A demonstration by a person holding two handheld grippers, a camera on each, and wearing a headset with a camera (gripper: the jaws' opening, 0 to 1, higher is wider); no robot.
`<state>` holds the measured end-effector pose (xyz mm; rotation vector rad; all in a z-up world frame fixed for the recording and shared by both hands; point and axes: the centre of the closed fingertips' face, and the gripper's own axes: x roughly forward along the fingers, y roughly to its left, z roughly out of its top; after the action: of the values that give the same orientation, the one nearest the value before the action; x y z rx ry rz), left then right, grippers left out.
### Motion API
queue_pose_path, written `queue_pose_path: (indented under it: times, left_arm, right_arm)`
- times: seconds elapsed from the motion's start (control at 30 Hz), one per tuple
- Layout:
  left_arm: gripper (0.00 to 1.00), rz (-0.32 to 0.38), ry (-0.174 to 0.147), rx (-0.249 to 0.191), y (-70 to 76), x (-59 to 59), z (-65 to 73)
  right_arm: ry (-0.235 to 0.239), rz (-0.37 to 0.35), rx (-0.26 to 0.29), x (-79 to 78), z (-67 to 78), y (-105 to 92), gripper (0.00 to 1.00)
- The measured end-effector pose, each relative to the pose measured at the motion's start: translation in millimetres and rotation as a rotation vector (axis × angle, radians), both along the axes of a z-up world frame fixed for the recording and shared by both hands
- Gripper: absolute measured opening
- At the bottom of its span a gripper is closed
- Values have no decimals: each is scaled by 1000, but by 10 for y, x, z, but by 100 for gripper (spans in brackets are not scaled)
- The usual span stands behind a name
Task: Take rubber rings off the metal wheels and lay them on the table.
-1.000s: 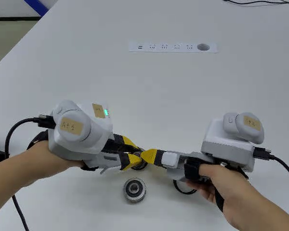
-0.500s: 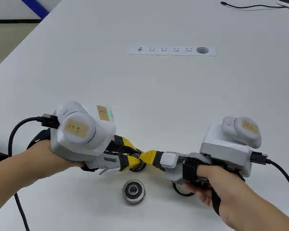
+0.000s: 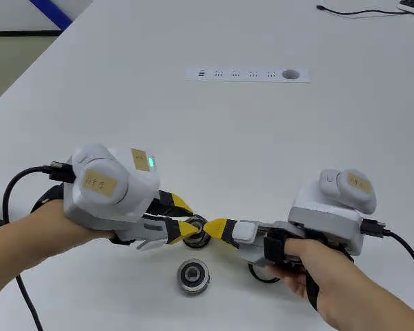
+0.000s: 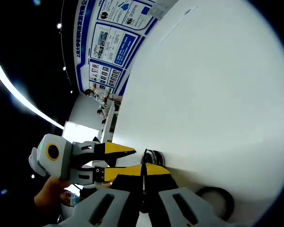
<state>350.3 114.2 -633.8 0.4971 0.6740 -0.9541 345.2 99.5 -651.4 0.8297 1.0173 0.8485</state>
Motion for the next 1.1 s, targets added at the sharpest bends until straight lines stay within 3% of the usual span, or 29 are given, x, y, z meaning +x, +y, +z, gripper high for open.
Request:
queue_pose_path:
  times: [0.33,0.6,0.87,1.1]
  left_arm:
    - [16,88,-25,-29,183,-39,121]
    - [17,140,-30,-60,287,-74,170]
    - [19,167,-50,-116,249,-101,260]
    - [19,184,-57,-163,165,-128,314]
  right_arm:
    - [-3,12,7,-34,31,69,1]
    - [-23,-15,67,27,225,91,1]
    - [-22,-65,70,29,280,-187,2]
    - [5,-136,54,-74,191,-592,2]
